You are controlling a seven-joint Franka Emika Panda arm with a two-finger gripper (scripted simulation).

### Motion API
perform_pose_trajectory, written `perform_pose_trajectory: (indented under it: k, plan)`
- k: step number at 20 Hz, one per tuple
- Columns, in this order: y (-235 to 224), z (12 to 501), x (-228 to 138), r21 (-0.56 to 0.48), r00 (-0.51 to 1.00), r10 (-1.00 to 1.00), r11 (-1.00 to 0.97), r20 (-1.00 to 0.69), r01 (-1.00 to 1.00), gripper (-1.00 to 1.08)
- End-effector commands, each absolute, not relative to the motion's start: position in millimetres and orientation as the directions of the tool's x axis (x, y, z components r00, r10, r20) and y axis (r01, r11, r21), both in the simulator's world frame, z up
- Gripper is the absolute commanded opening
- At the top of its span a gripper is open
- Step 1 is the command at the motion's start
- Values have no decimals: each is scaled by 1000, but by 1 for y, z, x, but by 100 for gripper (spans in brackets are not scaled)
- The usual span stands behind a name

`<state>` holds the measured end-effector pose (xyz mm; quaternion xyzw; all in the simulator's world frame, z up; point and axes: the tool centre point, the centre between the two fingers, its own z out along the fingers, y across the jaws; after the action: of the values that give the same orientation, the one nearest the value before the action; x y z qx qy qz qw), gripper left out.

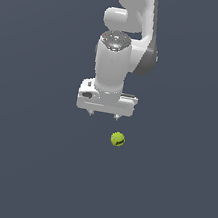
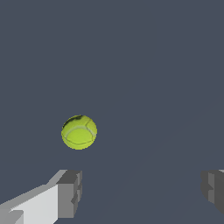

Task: Pick up the object and move it to a goal position.

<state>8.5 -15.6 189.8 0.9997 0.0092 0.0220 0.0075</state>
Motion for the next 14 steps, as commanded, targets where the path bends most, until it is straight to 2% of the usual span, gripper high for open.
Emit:
perform_pose_trajectory:
  k: [1, 14]
  plan:
    - [-16, 190, 8, 15, 999, 19, -1000, 44, 18, 100]
    - [-28, 181, 7, 34, 999, -21, -999, 37, -22, 100]
